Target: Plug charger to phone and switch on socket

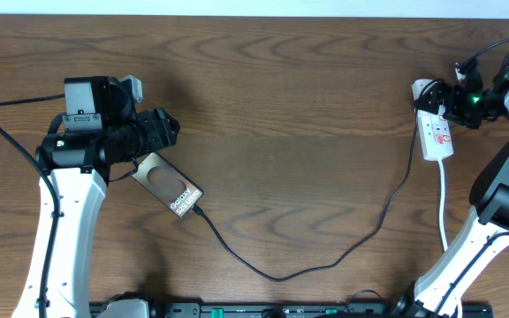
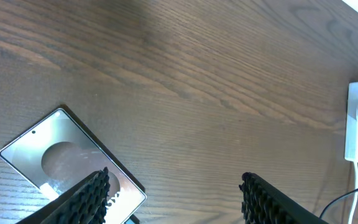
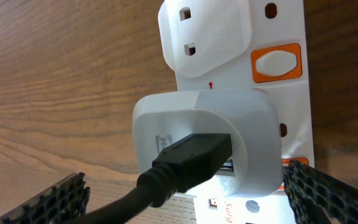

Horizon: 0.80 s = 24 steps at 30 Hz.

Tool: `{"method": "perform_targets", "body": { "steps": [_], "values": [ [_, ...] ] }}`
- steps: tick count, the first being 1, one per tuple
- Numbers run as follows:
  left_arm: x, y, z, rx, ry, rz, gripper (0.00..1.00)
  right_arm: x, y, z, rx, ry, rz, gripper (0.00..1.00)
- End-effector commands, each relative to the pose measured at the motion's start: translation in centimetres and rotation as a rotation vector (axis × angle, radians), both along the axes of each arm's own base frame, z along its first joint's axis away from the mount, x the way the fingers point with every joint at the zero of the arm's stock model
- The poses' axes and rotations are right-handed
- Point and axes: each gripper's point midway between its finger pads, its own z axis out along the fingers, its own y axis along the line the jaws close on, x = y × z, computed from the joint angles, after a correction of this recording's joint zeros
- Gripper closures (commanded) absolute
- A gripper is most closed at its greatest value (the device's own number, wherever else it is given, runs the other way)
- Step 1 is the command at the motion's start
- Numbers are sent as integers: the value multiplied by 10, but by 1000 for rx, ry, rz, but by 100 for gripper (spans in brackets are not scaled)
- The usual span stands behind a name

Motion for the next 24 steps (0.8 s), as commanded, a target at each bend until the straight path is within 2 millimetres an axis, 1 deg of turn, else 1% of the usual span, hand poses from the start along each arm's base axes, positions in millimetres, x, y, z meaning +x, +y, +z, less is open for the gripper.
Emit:
{"method": "perform_targets", "body": {
  "steps": [1,11,16,24],
  "values": [
    [4,1,6,8,-15,2,34,-2,15,-16,73,28,23,1],
    [4,1,6,8,-15,3,34,-5,21,-13,120,45,6,1],
    [4,1,6,8,-14,3,34,-3,28,-8,167,33,4,1],
    [4,1,6,8,-14,3,34,-5,29,-9,177,50,-7,1]
  ]
}}
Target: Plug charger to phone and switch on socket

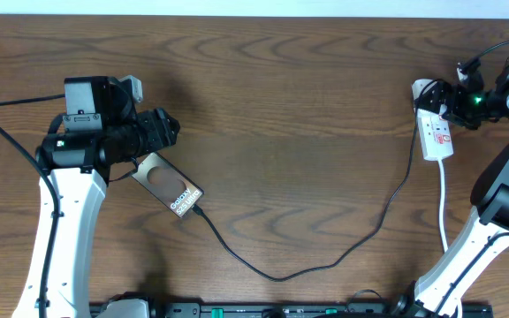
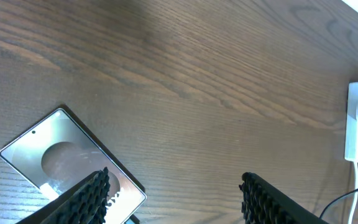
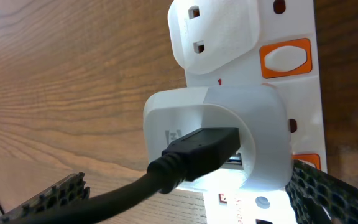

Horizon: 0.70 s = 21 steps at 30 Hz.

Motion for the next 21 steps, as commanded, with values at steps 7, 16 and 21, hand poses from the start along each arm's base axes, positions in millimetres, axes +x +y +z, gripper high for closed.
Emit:
{"method": "perform_targets", "body": {
  "steps": [7,16,21],
  "values": [
    [4,1,6,8,-14,3,34,-7,27,-20,130,59,7,1],
    [4,1,6,8,-14,3,34,-11,29,-29,134,63,7,1],
    [3,1,6,7,-13,3,34,-11,19,-33,86,103,-42,1]
  ]
}}
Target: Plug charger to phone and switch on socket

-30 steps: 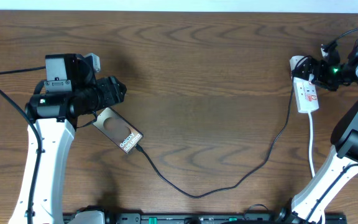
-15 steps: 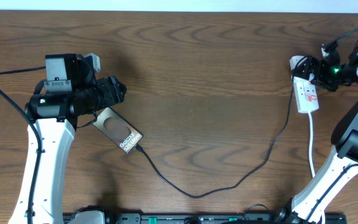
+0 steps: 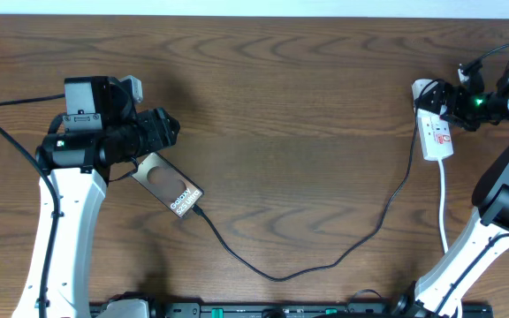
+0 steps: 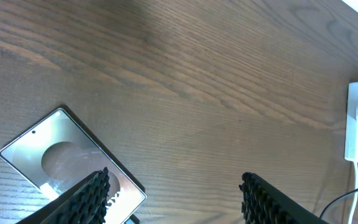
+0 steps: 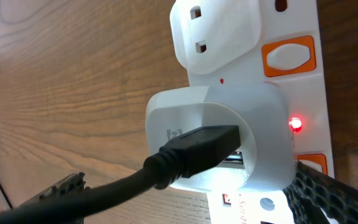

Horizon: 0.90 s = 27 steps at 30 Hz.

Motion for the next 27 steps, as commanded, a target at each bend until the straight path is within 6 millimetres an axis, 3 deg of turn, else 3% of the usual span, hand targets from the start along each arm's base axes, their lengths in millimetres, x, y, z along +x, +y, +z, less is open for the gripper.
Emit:
{"method": "perform_targets", "body": {
  "steps": [1,6,10,14,24,25,27],
  "values": [
    [3,1,6,7,-12,3,34,-13,14,-32,32,133,-35,1],
    [2,1,5,7,-7,3,34,-22,-11,-23,-92,244,-109,1],
    [2,1,5,7,-7,3,34,-29,-30,-4,-164,310,-170,1],
    [2,1,5,7,-6,3,34,-31,-36,20,-180,325,-185,1],
    [2,1,5,7,-6,3,34,-41,-42,94,-218,336,-237,1],
    [2,1,5,8,-7,3,34,-44,-42,112,-230,327,-253,1],
    [2,1,5,8,-7,3,34,-42,-44,130,-252,291,-280,1]
  ]
}}
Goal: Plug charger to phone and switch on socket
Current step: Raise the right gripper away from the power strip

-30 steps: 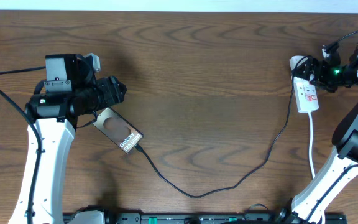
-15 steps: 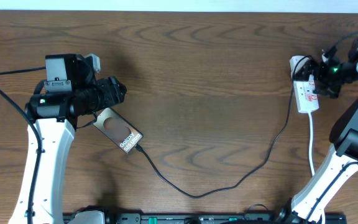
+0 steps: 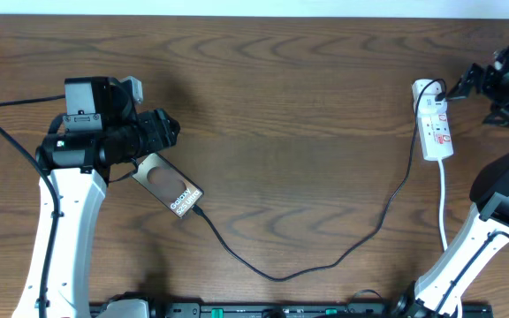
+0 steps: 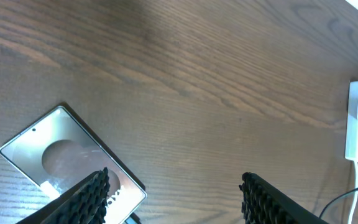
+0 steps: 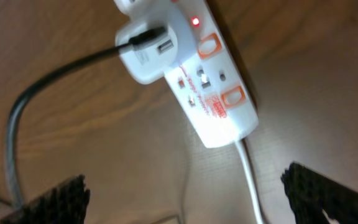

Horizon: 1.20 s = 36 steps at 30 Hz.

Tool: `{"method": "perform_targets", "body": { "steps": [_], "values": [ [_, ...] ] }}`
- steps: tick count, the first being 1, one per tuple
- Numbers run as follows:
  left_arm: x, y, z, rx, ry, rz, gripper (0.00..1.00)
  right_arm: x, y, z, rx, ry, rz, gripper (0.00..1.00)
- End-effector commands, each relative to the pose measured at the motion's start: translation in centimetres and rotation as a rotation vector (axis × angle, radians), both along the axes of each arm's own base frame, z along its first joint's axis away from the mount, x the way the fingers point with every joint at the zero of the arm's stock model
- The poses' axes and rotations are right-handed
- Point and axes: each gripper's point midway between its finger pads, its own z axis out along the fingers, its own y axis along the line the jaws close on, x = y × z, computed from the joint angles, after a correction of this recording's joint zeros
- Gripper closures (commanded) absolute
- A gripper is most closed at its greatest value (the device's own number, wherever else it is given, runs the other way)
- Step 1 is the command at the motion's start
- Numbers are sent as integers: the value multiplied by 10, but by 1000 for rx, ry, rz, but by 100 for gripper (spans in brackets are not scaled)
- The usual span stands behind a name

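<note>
The phone (image 3: 168,187) lies face up on the wood at the left, a black cable (image 3: 281,276) plugged into its lower end and running to the white charger (image 3: 425,89) in the white socket strip (image 3: 436,132). In the right wrist view a red light (image 5: 196,22) glows on the strip (image 5: 219,109) beside the charger (image 5: 143,55). My right gripper (image 3: 467,84) hovers open, up and to the right of the strip, holding nothing. My left gripper (image 3: 162,132) stands open over the phone's upper end (image 4: 61,149), its fingers (image 4: 86,196) empty.
The strip's white lead (image 3: 443,208) runs down toward the front edge at the right. The black cable loops across the middle front of the table (image 3: 307,132). The strip (image 4: 355,121) shows small at the far right in the left wrist view.
My right gripper has drawn back from the socket strip, which now shows whole and smaller under it. The red light stays lit. The left arm and phone have not moved.
My right gripper was close over the charger in the strip with no light showing, and the same a moment later. Then a red light shone beside the charger. Now the gripper is away from the strip. The left gripper stayed open over the plugged-in phone throughout.
</note>
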Motion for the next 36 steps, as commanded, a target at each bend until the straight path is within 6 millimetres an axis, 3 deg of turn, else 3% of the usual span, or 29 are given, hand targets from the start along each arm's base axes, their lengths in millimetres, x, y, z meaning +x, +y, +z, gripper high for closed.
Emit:
{"method": "perform_targets", "body": {
  "steps": [1,5,7,11,18,23,36],
  "values": [
    [4,1,6,8,-14,3,34,5,-10,37,-76,-74,-64,1],
    [4,1,6,8,-14,3,34,-1,-4,76,-115,-147,-102,1],
    [4,1,6,8,-14,3,34,-9,5,109,-138,-217,-119,1],
    [4,1,6,8,-14,3,34,-23,16,151,-174,-315,-113,1],
    [4,1,6,8,-14,3,34,-52,31,207,-226,-453,-110,1],
    [4,1,6,8,-14,3,34,-59,34,218,-237,-482,-111,1],
    [4,1,6,8,-14,3,34,-59,34,217,-237,-481,-111,1]
  ]
}}
